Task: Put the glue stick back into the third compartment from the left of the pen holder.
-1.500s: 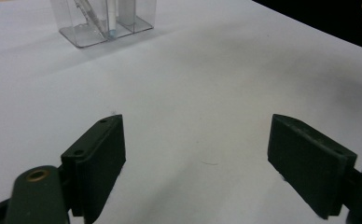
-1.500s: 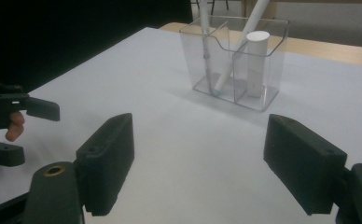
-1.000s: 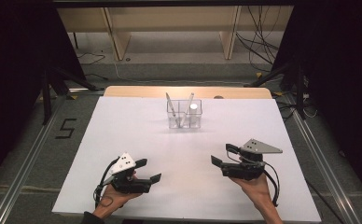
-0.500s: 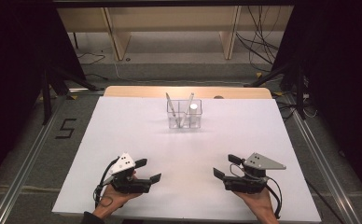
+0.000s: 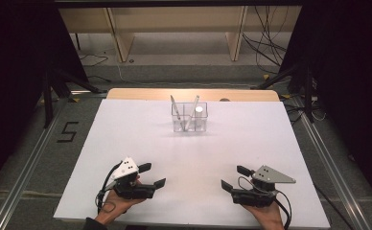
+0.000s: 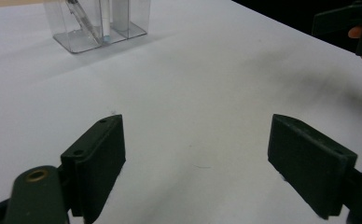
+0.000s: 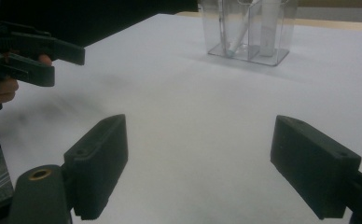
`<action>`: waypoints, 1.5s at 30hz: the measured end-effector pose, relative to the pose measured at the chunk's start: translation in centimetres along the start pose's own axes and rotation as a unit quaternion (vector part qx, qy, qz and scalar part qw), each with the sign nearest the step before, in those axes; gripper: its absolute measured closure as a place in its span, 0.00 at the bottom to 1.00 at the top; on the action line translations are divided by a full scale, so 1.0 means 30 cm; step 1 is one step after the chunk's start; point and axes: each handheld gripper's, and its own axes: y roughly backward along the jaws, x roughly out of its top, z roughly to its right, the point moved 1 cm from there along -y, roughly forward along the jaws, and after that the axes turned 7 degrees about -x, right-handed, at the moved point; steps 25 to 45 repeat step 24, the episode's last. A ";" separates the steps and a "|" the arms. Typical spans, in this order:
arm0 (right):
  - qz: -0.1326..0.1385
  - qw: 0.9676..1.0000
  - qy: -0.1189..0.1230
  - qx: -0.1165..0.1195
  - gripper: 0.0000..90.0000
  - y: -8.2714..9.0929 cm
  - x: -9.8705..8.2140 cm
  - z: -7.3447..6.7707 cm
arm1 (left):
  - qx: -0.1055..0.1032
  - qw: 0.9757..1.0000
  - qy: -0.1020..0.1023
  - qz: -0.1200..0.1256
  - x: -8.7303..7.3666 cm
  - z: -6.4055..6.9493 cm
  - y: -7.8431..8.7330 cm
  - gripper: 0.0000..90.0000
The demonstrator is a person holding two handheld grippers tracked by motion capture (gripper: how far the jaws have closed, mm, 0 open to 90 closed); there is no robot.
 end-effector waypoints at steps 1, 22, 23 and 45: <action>0.000 1.000 0.000 -0.001 0.21 0.000 -0.003 0.000 | 0.000 1.000 0.000 0.000 0.000 0.000 0.000 0.21; 0.003 1.000 -0.010 -0.006 0.21 -0.001 -0.008 0.014 | 0.000 1.000 -0.001 -0.001 0.000 -0.002 0.000 0.21; 0.002 1.000 -0.010 -0.006 0.21 -0.001 -0.009 0.014 | 0.000 1.000 0.000 -0.001 0.000 -0.002 0.000 0.21; 0.002 1.000 -0.009 -0.006 0.21 -0.001 -0.009 0.015 | 0.000 1.000 -0.001 -0.002 0.000 -0.003 0.000 0.21</action>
